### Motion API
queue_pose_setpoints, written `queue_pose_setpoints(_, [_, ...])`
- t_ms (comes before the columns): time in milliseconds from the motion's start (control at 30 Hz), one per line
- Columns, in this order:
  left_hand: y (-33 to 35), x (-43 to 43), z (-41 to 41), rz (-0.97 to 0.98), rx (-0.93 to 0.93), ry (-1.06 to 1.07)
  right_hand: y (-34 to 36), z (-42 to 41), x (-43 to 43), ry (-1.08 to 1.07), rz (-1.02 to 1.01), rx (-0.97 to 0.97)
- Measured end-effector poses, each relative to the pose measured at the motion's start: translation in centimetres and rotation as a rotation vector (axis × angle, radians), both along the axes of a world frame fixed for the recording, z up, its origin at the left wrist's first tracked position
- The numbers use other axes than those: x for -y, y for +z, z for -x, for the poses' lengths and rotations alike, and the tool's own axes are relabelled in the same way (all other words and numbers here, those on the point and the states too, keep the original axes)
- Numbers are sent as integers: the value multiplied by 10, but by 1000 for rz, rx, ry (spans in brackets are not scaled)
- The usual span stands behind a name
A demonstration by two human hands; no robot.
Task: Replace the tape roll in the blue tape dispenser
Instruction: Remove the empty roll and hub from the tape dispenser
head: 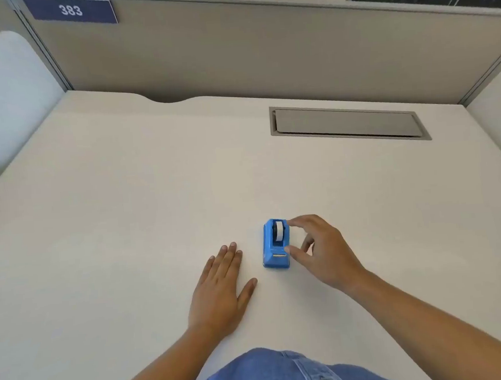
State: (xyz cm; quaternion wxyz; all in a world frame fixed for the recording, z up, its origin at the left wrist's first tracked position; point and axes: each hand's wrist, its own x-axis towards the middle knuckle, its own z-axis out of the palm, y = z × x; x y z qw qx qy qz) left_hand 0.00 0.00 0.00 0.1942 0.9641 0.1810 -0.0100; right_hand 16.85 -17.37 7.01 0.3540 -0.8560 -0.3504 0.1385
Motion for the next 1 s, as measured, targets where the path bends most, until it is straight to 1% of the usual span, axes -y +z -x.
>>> queue_pose_setpoints(33, [1, 0, 0, -1, 1, 0, 3, -4, -5, 31, 8, 17])
queue_pose_setpoints(167, [-2, 0, 1, -22, 28, 1, 13, -16, -24, 119, 145, 13])
queue_pose_setpoints(300, [1, 2, -3, -37, 20, 2, 13, -20, -32, 118, 225, -14])
queue_pose_setpoints(400, [7, 5, -19, 82, 78, 40, 10, -21, -37, 120, 245, -4])
queue_pose_setpoints(500, [18, 4, -43, 230, 148, 31, 9, -23, -41, 154, 261, 43])
queue_pose_setpoints(567, [24, 4, -59, 373, 170, 32, 9, -26, -43, 180, 271, 62])
queue_pose_setpoints(667, [25, 6, -76, 634, 145, 46, 8, -29, -45, 208, 308, 78])
queue_pose_setpoints(733, [21, 7, -80, 731, 155, 56, 8, -30, -45, 215, 323, 72])
queue_pose_setpoints(800, [17, 7, -80, 762, 174, 82, 7, -31, -45, 219, 330, 66])
queue_pose_setpoints(1000, [15, 8, -78, 753, 196, 88, 13, -34, -50, 234, 358, 76])
